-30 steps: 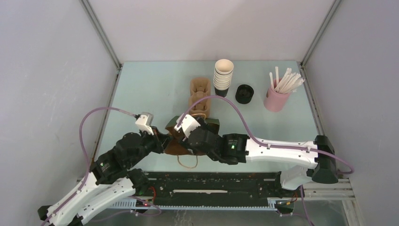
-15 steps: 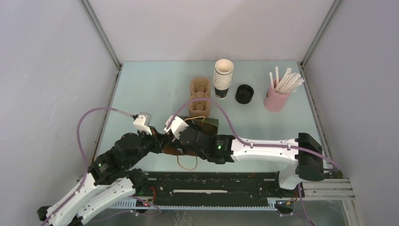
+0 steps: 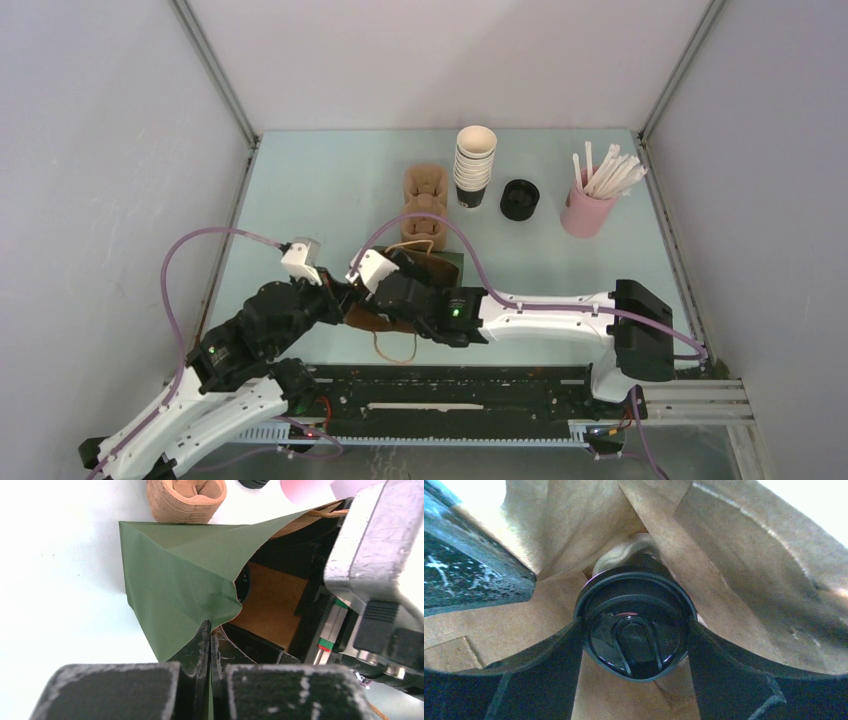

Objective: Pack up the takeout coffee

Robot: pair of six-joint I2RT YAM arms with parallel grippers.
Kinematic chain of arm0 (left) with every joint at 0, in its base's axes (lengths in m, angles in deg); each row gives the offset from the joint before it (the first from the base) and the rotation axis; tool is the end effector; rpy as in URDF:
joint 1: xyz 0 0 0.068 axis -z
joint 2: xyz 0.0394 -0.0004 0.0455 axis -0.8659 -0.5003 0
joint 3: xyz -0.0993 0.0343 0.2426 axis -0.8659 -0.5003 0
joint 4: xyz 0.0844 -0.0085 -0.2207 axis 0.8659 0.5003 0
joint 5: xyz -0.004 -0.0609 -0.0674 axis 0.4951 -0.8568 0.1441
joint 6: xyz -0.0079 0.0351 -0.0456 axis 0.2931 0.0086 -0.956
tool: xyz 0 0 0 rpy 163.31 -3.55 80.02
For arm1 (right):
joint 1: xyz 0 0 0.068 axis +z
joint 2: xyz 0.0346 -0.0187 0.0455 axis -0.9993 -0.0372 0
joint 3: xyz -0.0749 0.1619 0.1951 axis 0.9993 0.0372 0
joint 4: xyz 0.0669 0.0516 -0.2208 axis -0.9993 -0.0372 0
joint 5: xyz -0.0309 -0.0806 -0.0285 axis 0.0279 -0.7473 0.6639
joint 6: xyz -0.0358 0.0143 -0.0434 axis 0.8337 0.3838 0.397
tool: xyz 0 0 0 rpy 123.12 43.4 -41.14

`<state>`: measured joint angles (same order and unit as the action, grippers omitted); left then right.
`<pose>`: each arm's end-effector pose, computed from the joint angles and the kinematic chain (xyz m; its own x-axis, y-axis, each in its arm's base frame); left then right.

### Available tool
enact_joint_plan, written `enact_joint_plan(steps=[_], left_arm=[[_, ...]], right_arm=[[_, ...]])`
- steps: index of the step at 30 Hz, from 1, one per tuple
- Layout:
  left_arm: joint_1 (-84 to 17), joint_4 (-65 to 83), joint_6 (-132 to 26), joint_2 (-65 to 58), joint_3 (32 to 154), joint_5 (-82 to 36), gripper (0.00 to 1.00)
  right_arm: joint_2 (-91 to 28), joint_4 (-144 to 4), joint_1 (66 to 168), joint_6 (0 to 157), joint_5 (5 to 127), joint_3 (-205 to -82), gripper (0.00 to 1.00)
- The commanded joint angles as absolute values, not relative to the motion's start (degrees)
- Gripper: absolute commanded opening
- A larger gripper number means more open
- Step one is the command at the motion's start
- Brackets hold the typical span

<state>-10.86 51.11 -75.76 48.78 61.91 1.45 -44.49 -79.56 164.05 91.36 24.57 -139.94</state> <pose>0.0610 -0.0526 0.2950 -0.5152 -0.2277 -0.8263 0.3201 0.8432 -0.4319 0.1072 0.3397 0.2816 -0.0524 -0.5886 -0.8067 -0.7100 0.5900 -0.3844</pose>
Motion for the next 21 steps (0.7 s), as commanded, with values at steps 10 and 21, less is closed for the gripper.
enact_joint_plan(steps=[10,21], left_arm=[[-10.66,53.05,-75.75,47.71,63.99,1.95,0.00],[-10.67,55.03,-77.92,43.99,70.08,1.61,0.02]], right_arm=[[-45.62,-75.91,162.18,91.33,23.92,-139.00,0.55],[-46.06,-81.79,161.59,90.70,26.51,-141.89,0.55]])
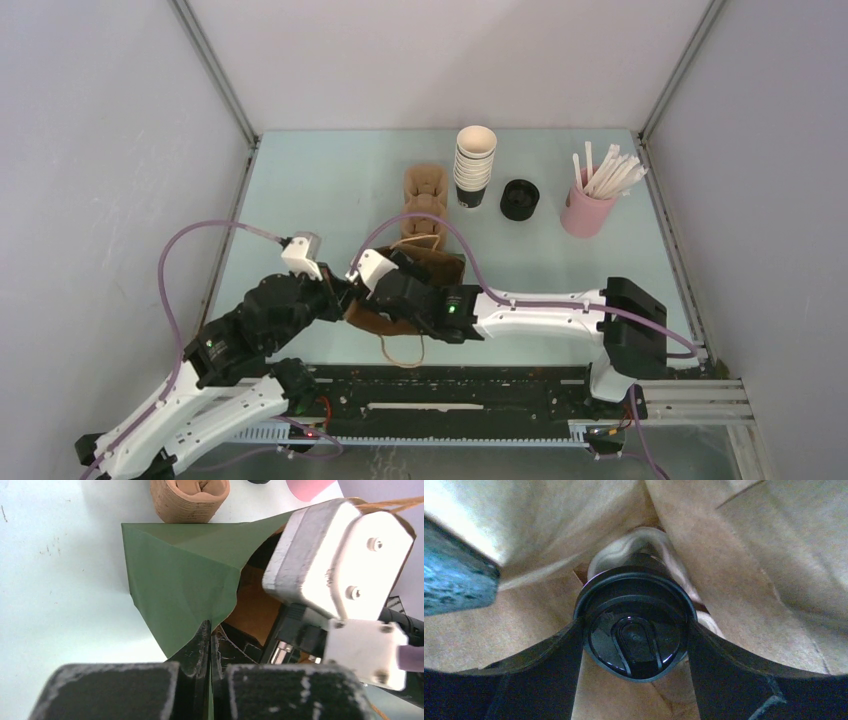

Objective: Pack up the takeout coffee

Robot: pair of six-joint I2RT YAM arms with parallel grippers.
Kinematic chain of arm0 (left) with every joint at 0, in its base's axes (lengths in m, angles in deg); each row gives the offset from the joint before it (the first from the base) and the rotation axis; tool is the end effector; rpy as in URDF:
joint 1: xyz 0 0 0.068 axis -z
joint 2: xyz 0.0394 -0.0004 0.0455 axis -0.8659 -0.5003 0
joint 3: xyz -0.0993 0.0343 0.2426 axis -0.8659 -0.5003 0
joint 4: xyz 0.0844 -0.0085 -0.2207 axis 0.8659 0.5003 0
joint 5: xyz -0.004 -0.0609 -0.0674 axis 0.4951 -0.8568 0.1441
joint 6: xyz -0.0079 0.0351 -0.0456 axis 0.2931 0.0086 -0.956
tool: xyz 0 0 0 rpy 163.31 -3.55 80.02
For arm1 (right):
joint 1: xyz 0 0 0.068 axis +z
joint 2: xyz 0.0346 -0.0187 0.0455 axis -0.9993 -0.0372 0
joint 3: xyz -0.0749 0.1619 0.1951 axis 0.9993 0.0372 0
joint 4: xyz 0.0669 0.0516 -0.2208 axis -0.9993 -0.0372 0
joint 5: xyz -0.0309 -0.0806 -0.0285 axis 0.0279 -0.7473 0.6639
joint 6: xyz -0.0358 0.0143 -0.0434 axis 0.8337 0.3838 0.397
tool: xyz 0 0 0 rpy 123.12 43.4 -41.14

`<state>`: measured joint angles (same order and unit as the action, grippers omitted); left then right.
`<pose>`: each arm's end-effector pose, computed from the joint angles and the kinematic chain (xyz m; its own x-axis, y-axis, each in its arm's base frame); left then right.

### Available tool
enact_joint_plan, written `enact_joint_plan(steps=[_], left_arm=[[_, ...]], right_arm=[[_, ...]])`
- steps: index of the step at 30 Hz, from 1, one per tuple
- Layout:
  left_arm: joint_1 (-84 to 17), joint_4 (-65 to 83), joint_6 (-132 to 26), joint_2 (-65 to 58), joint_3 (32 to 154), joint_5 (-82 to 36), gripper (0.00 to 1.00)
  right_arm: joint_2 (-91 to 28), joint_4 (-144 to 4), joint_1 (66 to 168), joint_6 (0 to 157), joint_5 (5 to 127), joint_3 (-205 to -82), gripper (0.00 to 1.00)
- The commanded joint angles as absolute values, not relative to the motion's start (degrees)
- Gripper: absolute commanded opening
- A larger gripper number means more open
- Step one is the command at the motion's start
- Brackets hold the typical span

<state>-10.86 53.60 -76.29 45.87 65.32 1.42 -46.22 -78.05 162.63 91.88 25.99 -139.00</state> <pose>0.0628 -0.0547 0.3048 -0.5370 -0.2138 -0.8161 0.3058 0.8522 -0.4245 0.1161 0.3424 0.2684 -0.0629 -0.6067 -0.7925 -0.7152 0.5812 -0.3882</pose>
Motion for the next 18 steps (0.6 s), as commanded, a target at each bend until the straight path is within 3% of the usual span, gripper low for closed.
enact_joint_plan(steps=[1,4,7,10,16,18], left_arm=[[-10.67,55.69,-77.91,43.50,70.93,2.10,0.02],[-10.74,56.31,-77.82,42.43,72.38,3.13,0.05],[-10.73,57.53,-78.51,41.43,73.23,4.22,0.17],[-10.85,60.37,-79.51,40.43,74.90,6.28,0.32],[-11.27,65.45,-78.69,40.76,79.60,10.39,0.73],[-11.29,67.35,-78.45,41.23,81.29,11.75,0.80]], right_arm=[[-46.41,-83.04,161.46,90.20,26.64,-142.58,0.55],[-47.63,-85.98,161.15,89.90,26.43,-145.32,0.55],[-49.38,-88.89,160.42,88.98,26.38,-148.24,0.56],[-50.40,-89.26,159.09,88.69,27.80,-149.06,0.56],[-52.89,-91.78,156.63,87.63,31.49,-152.26,0.57],[-53.43,-92.42,156.20,87.52,32.00,-153.08,0.57]])
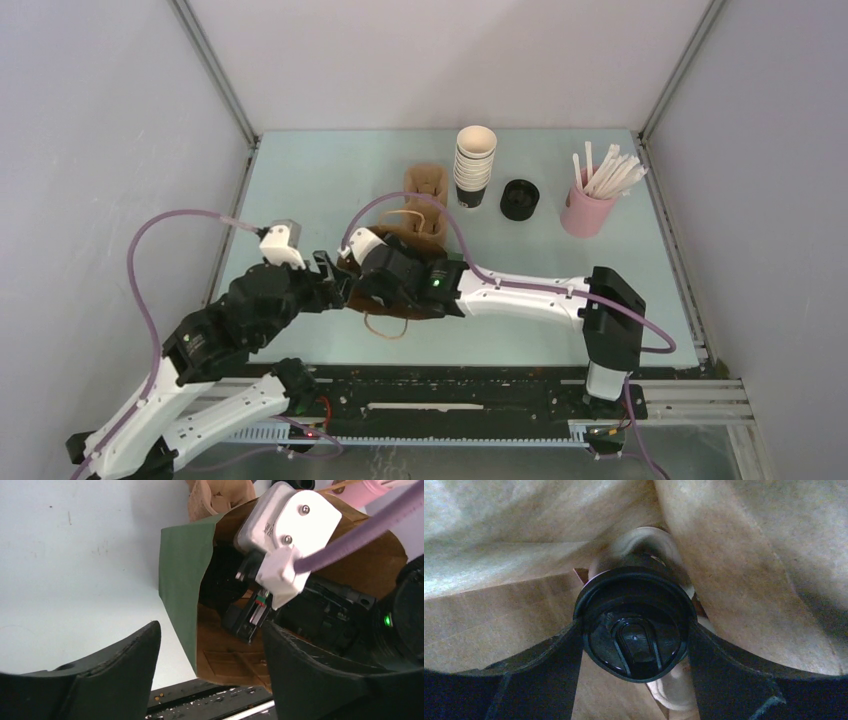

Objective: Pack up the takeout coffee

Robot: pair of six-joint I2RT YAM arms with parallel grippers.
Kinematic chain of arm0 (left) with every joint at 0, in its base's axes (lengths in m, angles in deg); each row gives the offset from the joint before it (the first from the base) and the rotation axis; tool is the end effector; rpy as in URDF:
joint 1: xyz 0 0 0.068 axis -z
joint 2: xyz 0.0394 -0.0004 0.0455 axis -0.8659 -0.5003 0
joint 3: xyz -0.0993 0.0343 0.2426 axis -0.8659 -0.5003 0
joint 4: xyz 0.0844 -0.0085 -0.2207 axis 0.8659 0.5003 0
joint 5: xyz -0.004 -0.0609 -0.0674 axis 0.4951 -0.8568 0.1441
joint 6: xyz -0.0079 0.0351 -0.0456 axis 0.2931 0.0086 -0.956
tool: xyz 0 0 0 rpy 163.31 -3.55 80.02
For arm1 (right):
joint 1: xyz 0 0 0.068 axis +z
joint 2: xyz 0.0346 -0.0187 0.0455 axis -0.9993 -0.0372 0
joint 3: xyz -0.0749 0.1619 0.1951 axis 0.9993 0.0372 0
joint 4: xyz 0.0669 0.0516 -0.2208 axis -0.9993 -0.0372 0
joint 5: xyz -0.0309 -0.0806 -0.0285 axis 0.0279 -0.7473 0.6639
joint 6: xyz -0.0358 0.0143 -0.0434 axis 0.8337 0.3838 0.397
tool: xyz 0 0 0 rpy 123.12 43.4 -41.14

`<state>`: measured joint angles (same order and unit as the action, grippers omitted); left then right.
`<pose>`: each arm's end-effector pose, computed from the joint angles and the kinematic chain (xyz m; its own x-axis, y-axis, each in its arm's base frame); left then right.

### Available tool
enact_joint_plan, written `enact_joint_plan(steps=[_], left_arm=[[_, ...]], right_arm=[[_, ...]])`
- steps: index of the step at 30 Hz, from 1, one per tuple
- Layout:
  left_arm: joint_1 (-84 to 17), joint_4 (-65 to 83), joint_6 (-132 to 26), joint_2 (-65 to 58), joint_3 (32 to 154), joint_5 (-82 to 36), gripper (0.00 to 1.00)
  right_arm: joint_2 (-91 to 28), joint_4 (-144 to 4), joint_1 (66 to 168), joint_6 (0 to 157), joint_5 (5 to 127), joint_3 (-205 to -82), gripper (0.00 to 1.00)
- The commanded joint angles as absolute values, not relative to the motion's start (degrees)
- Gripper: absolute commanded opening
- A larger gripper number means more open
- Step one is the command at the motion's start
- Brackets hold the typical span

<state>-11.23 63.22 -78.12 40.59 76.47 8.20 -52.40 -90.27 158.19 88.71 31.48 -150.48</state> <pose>0.0618 -0.0457 0.3381 -0.5227 -0.2336 -0.8199 0.1880 0.9065 -0.3781 0.1468 0.3554 0.2729 -0.1740 -0.6495 -0.7402 -0.7412 0.5813 -0.3359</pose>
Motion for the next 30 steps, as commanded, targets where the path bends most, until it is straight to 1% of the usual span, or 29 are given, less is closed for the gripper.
enact_joint_plan(steps=[1,3,9,17,19,25,28,30], left_arm=[[-11.34,68.74,-78.36,41.52,82.09,12.38,0.82],[-11.29,70.46,-78.19,42.37,83.33,13.97,0.85],[-11.24,72.35,-76.60,45.13,85.92,17.65,0.86],[-11.23,72.41,-74.28,39.21,91.18,20.41,0.87],[-11.35,72.05,-74.26,38.38,91.27,20.11,0.87],[-11.47,72.57,-73.13,34.90,92.80,18.71,0.88],[-13.13,73.65,-73.48,33.36,93.76,17.26,0.88],[-16.24,73.36,-73.52,33.06,93.26,13.53,0.87]], right_arm=[[-53.56,-92.89,155.76,87.09,32.57,-153.72,0.57],[-53.59,-93.45,155.02,86.88,33.32,-154.33,0.57],[-54.14,-96.13,151.95,87.05,36.34,-156.84,0.58],[-58.63,-106.97,148.85,88.50,39.04,-165.54,0.60],[-59.91,-109.75,148.05,88.02,40.09,-167.78,0.61],[-60.52,-111.86,145.76,86.63,43.06,-166.81,0.62],[-60.35,-113.64,145.44,86.36,44.29,-167.30,0.65],[-60.53,-116.19,145.43,85.99,44.85,-168.44,0.70]])
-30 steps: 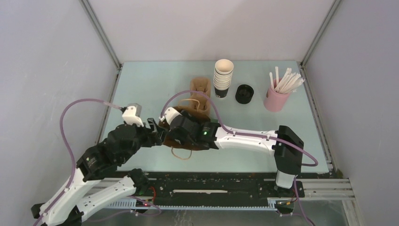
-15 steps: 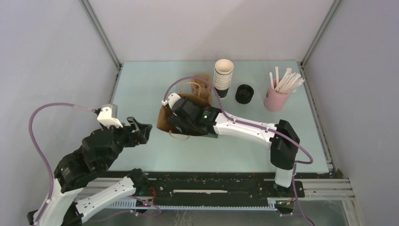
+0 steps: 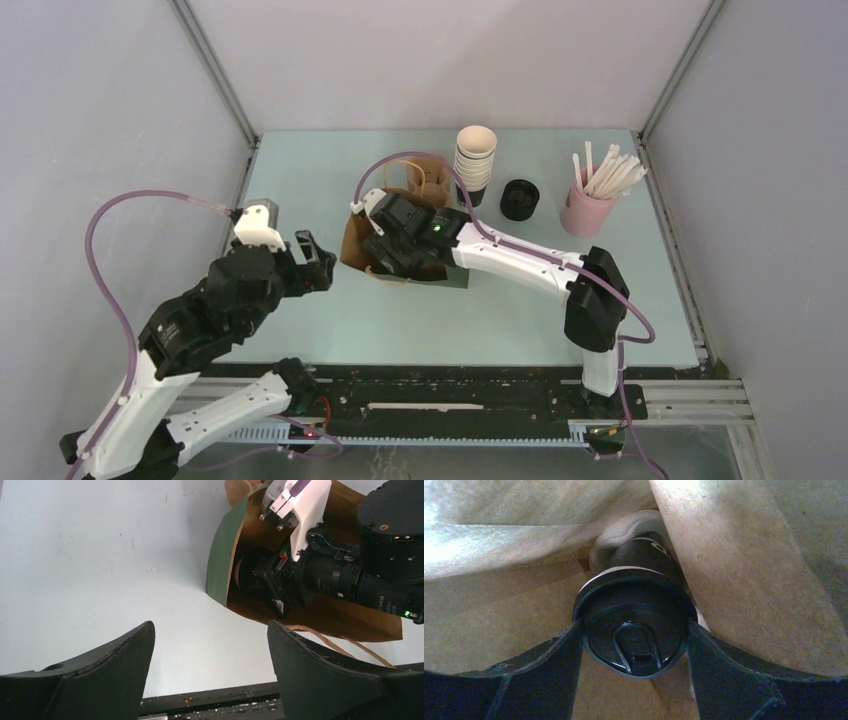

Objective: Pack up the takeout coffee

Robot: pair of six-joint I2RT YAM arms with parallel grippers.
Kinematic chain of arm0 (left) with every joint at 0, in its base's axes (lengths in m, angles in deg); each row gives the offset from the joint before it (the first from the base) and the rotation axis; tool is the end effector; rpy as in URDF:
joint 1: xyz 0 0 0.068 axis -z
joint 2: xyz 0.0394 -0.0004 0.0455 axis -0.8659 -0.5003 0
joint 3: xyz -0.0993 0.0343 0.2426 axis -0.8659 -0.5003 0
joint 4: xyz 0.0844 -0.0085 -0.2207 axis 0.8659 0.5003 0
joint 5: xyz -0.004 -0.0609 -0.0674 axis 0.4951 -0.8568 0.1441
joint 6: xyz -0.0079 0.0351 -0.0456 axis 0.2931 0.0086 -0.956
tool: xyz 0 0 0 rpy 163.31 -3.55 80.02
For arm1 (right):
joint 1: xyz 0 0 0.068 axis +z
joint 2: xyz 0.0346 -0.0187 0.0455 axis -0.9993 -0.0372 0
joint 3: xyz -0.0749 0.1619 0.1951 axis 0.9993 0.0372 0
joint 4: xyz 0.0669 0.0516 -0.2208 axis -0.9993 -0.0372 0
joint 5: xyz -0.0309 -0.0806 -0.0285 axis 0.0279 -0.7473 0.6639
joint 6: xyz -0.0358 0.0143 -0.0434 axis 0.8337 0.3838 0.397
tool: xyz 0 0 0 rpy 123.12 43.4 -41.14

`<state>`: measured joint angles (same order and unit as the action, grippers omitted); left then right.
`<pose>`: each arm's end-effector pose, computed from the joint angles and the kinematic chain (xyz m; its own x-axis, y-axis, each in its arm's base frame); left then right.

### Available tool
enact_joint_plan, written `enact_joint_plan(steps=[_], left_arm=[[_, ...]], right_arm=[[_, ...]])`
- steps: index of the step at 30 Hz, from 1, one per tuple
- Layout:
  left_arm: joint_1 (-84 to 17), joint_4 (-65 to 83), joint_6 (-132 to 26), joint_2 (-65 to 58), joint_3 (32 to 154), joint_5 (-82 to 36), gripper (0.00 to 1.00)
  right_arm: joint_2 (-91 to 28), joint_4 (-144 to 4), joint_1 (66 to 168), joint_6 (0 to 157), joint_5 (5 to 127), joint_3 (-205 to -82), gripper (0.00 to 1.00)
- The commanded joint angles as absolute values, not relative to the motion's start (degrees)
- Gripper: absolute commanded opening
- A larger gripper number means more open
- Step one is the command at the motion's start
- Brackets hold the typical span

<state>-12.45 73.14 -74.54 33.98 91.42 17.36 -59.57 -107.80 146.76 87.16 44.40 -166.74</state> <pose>0.0602 -0.0328 0.3848 -0.4468 -0.1924 -0.8737 0.0789 0.9643 -0.2527 0.2178 0.3420 0.2861 -0.3640 -0.6678 -0.6492 -0.7661 0.6111 -0.1991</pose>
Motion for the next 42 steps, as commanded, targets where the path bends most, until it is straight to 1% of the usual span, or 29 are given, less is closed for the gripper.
enact_joint_plan(steps=[1,3,10,14,17,20,26,31,34,38,42], left_arm=[[-18.49,73.18,-73.53,32.98,92.81,11.25,0.87],[-23.11,72.39,-73.08,32.82,91.83,6.20,0.86],[-39.24,70.78,-72.34,30.08,91.06,-6.64,0.86],[-43.76,69.44,-72.99,26.32,92.16,-13.84,0.85],[-44.96,68.35,-74.15,23.90,92.35,-18.77,0.84],[-45.12,67.34,-75.44,22.87,92.24,-20.39,0.83],[-45.21,66.91,-75.73,22.77,92.02,-20.32,0.83],[-45.30,67.53,-75.80,22.73,92.66,-19.72,0.83],[-45.30,68.25,-75.61,22.47,93.33,-19.30,0.83],[-45.30,68.57,-75.39,22.25,93.89,-18.94,0.83],[-45.30,68.03,-75.60,21.52,93.66,-19.53,0.83]], right_arm=[[-60.72,-117.46,145.39,85.55,44.73,-169.16,0.72],[-60.79,-119.14,145.35,84.94,44.98,-169.93,0.77],[-59.79,-119.32,145.16,85.08,45.25,-169.04,0.82],[-56.82,-116.25,145.18,85.12,47.35,-167.15,0.85],[-57.10,-116.55,144.55,86.50,47.07,-167.19,0.85],[-57.57,-117.14,143.47,86.40,46.34,-166.82,0.84],[-59.01,-114.80,142.34,88.50,45.47,-164.17,0.83],[-61.14,-114.38,141.57,88.50,46.50,-164.41,0.84],[-61.52,-115.95,141.57,87.91,46.90,-166.23,0.87],[-58.53,-117.09,141.48,87.09,48.75,-167.59,0.99],[-56.76,-119.59,141.39,86.55,48.79,-169.60,1.00]])
